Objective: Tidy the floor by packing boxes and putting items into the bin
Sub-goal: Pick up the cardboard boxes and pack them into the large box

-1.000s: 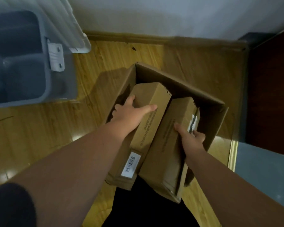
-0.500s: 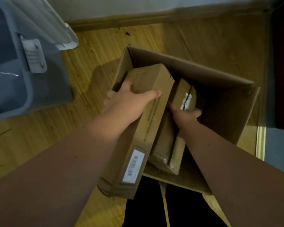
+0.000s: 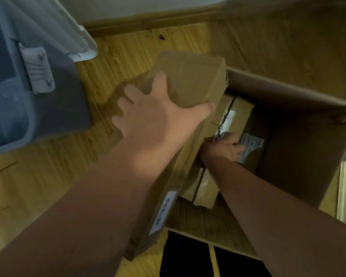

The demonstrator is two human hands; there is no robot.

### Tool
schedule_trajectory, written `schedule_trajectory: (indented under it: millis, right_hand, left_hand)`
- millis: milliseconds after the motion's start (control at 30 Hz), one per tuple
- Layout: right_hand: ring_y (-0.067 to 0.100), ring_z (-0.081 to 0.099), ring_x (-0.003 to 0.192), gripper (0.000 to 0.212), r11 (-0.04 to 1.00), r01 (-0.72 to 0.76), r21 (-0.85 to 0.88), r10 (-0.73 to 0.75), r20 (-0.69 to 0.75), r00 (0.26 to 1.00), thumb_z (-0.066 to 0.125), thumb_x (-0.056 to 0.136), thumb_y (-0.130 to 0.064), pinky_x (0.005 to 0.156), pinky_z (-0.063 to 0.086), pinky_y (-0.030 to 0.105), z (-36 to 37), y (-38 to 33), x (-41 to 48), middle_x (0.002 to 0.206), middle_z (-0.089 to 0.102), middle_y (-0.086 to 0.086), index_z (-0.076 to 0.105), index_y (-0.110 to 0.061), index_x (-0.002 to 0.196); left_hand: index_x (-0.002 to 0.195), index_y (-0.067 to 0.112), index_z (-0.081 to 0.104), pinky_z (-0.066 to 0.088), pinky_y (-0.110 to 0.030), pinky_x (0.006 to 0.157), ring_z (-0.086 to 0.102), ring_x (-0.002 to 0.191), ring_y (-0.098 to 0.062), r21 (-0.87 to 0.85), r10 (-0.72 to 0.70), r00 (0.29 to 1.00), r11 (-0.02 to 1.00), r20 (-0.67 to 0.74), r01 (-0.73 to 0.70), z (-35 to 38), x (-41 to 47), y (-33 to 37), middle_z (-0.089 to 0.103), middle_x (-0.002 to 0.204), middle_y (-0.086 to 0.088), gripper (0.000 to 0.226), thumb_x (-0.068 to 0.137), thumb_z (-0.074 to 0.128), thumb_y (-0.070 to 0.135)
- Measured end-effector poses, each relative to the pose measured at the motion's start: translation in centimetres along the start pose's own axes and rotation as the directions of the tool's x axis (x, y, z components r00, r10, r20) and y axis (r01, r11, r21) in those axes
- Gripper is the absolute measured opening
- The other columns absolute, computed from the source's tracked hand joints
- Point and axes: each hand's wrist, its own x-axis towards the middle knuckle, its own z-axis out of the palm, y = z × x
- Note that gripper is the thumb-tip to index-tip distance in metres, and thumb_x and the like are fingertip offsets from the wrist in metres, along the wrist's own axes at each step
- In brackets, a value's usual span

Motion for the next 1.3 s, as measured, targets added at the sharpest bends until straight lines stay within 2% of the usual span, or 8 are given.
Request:
schedule_trajectory:
  millis: [267,400,467,633,767,933,1100,1300]
  right_hand:
    - [0.040,0.027,0.130,0.066,0.998,0.050,-0.038,-0.052,-0.039,0.998,0.069,0.079,-0.038,0.102,0.032,0.057,1.9,0.2,1.9,0.142,0.022,0.020,0.028,-0.015,0.126]
    - [0.039,0.025,0.130,0.060,0.969,0.110,-0.224,-0.124,-0.052,0.991,0.057,0.086,-0.034,0.097,0.037,0.047,2.6,0.2,2.1,0.144,0.022,0.022,0.026,-0.011,0.133]
    - [0.039,0.024,0.131,0.063,0.923,0.215,-0.318,-0.220,0.021,0.975,0.053,0.089,-0.037,0.100,0.034,0.044,2.6,0.6,2.0,0.145,0.021,0.022,0.023,-0.012,0.138]
    - [0.038,0.025,0.129,0.057,0.904,0.354,-0.238,-0.333,0.123,0.935,0.046,0.092,-0.028,0.101,0.032,0.040,3.3,1.1,0.6,0.145,0.021,0.020,0.020,-0.012,0.141]
    - [0.042,0.032,0.127,0.065,0.966,0.233,-0.110,-0.229,0.043,0.972,0.057,0.084,-0.036,0.105,0.032,0.046,2.2,0.5,2.4,0.139,0.026,0.022,0.028,-0.008,0.135]
    - [0.042,0.036,0.124,0.077,0.968,0.200,-0.150,-0.211,-0.061,0.976,0.067,0.072,-0.052,0.102,0.038,0.048,2.0,2.3,2.9,0.133,0.030,0.019,0.031,-0.011,0.127]
    - [0.044,0.035,0.124,0.061,0.962,0.245,-0.122,-0.249,-0.016,0.968,0.046,0.082,-0.041,0.103,0.032,0.048,3.2,1.3,2.4,0.135,0.028,0.024,0.030,-0.005,0.129]
    - [0.043,0.035,0.125,0.074,0.978,0.180,-0.110,-0.184,-0.030,0.982,0.063,0.077,-0.051,0.101,0.036,0.049,2.6,2.1,3.3,0.136,0.028,0.020,0.029,-0.012,0.129]
  left_hand:
    - [0.141,0.042,0.010,0.023,-0.055,0.101,0.024,0.128,-0.035,0.030,-0.004,0.992,1.000,-0.126,0.008,2.8,-0.1,0.4,0.020,0.143,-0.012,0.110,0.051,0.046,0.094]
    - [0.141,0.039,0.010,0.022,-0.058,0.101,0.025,0.126,-0.036,0.058,0.008,0.980,0.998,-0.200,0.003,4.1,-0.1,0.7,0.022,0.142,-0.015,0.110,0.050,0.042,0.093]
    - [0.141,0.038,0.012,0.022,-0.058,0.100,0.026,0.125,-0.037,0.067,0.019,0.974,0.998,-0.226,-0.004,4.4,-0.3,0.7,0.024,0.141,-0.015,0.111,0.049,0.040,0.093]
    - [0.143,0.037,0.015,0.024,-0.057,0.100,0.028,0.126,-0.037,0.056,0.015,0.968,0.998,-0.249,-0.001,4.2,-0.3,0.7,0.026,0.140,-0.014,0.113,0.049,0.043,0.094]
    - [0.142,0.038,0.012,0.021,-0.058,0.101,0.025,0.128,-0.037,0.043,0.009,0.976,0.999,-0.218,0.001,3.9,-0.1,0.9,0.023,0.142,-0.015,0.115,0.048,0.043,0.095]
    - [0.142,0.038,0.013,0.021,-0.059,0.102,0.025,0.128,-0.037,0.030,0.009,0.976,1.000,-0.215,-0.002,4.0,0.0,0.9,0.023,0.142,-0.015,0.114,0.047,0.043,0.094]
    - [0.143,0.040,0.012,0.024,-0.059,0.104,0.027,0.127,-0.036,0.030,0.010,0.976,1.000,-0.215,-0.003,3.9,0.0,0.7,0.024,0.141,-0.013,0.117,0.045,0.044,0.095]
    - [0.142,0.041,0.010,0.022,-0.058,0.103,0.025,0.128,-0.036,0.035,0.004,0.979,0.999,-0.205,0.003,3.9,0.2,0.8,0.022,0.142,-0.013,0.116,0.045,0.044,0.095]
